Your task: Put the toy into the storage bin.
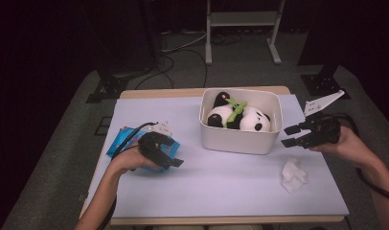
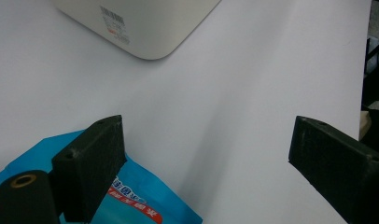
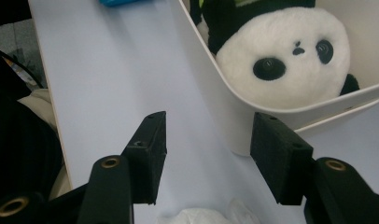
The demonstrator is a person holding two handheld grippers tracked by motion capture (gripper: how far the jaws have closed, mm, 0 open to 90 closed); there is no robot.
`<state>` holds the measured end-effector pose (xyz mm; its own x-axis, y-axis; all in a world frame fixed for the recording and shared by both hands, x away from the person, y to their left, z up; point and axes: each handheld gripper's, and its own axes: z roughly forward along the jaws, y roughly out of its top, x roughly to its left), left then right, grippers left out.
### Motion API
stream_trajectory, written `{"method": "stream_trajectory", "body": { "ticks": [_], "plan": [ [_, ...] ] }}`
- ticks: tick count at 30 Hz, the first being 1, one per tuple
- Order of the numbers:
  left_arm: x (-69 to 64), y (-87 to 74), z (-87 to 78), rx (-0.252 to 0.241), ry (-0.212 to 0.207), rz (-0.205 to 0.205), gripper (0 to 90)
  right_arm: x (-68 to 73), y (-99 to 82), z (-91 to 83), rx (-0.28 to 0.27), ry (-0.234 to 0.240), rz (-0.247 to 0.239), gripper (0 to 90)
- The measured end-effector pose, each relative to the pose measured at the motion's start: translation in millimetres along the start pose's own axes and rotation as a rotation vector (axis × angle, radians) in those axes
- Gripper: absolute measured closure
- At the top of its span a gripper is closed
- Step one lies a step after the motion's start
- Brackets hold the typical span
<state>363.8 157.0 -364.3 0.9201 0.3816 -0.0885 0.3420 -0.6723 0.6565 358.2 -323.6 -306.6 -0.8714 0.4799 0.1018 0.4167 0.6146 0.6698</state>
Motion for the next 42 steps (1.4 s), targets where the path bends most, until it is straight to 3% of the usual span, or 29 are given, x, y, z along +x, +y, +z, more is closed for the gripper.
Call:
{"method": "stream_trajectory", "body": {
  "ticks": [28, 42],
  "plan": [
    [-4.4, -8.8, 1.7, -0.007, -0.001, -0.013, 10.0, 3.4, -33.6, 11.9, -0.01, 0.007, 0.047, 44.1],
    [-4.5, -19.8, 9.2, 0.004, -0.009, -0.027, 9.9, 1.3, -60.3, 17.4, -0.029, 0.015, 0.101, 43.8]
  ]
}}
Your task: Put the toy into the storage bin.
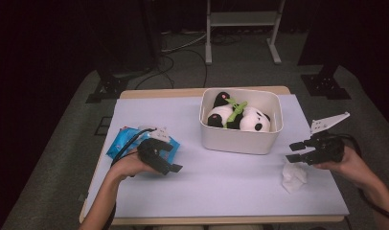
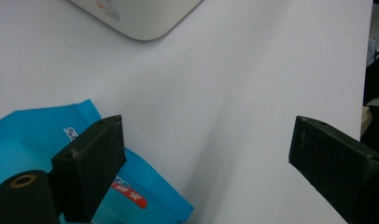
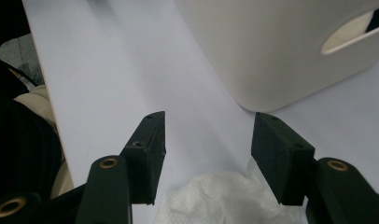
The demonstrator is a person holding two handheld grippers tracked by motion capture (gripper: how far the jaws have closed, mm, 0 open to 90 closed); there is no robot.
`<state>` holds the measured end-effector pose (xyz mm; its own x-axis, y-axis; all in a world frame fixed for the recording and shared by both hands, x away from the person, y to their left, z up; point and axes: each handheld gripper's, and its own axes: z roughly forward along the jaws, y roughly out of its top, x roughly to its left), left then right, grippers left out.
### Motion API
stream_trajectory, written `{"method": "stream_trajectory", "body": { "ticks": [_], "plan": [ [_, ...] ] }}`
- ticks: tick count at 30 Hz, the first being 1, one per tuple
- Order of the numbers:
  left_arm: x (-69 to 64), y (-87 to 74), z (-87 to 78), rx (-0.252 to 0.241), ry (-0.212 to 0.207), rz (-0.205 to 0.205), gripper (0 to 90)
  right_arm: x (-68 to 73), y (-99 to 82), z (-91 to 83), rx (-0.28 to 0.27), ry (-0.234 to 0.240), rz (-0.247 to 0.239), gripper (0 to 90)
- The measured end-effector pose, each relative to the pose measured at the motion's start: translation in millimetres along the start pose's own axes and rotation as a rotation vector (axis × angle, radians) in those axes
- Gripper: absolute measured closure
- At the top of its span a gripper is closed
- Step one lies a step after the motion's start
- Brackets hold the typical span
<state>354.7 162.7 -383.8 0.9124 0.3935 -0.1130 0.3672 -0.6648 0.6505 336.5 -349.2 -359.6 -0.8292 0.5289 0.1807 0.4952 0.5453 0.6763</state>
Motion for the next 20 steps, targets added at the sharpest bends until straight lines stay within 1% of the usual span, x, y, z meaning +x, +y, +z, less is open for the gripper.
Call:
{"method": "stream_trajectory", "body": {
  "ticks": [2, 3, 4, 7, 10, 15, 17, 18, 19, 20],
  "plan": [
    [0.0, -2.3, 0.8, 0.006, 0.0, -0.001, 9.9, -0.9, -5.4, 1.3, -0.002, -0.004, 0.009, 43.7],
    [-0.2, -3.2, 1.5, -0.001, 0.0, -0.01, 9.9, -1.0, -8.1, 2.0, -0.002, 0.0, 0.016, 43.1],
    [0.3, -3.9, 1.3, 0.007, -0.001, -0.001, 9.9, -1.3, -10.5, 2.9, 0.003, -0.005, 0.017, 42.5],
    [-1.1, -5.3, 2.0, 0.001, -0.002, -0.008, 9.9, -2.0, -18.1, 4.8, -0.003, -0.002, 0.034, 42.5],
    [-1.5, -6.9, 2.4, 0.004, -0.002, -0.003, 9.8, -1.5, -23.7, 6.1, -0.006, -0.002, 0.045, 42.3],
    [-1.2, -10.5, 3.0, -0.006, -0.002, -0.01, 9.8, 0.6, -31.7, 8.4, -0.017, 0.007, 0.057, 41.8],
    [-2.2, -11.8, 3.0, -0.012, -0.005, -0.015, 9.7, 1.8, -34.9, 9.6, -0.024, 0.004, 0.059, 40.9],
    [-3.1, -12.4, 3.2, -0.022, -0.005, -0.02, 9.7, 2.2, -36.0, 9.8, -0.028, 0.01, 0.064, 40.9],
    [-3.6, -12.6, 3.5, -0.023, -0.01, -0.021, 9.7, 2.5, -37.3, 10.3, -0.031, 0.016, 0.063, 40.7],
    [-4.1, -13.0, 3.2, -0.022, -0.005, -0.013, 9.7, 3.0, -38.1, 10.6, -0.028, 0.009, 0.06, 40.0]
  ]
}}
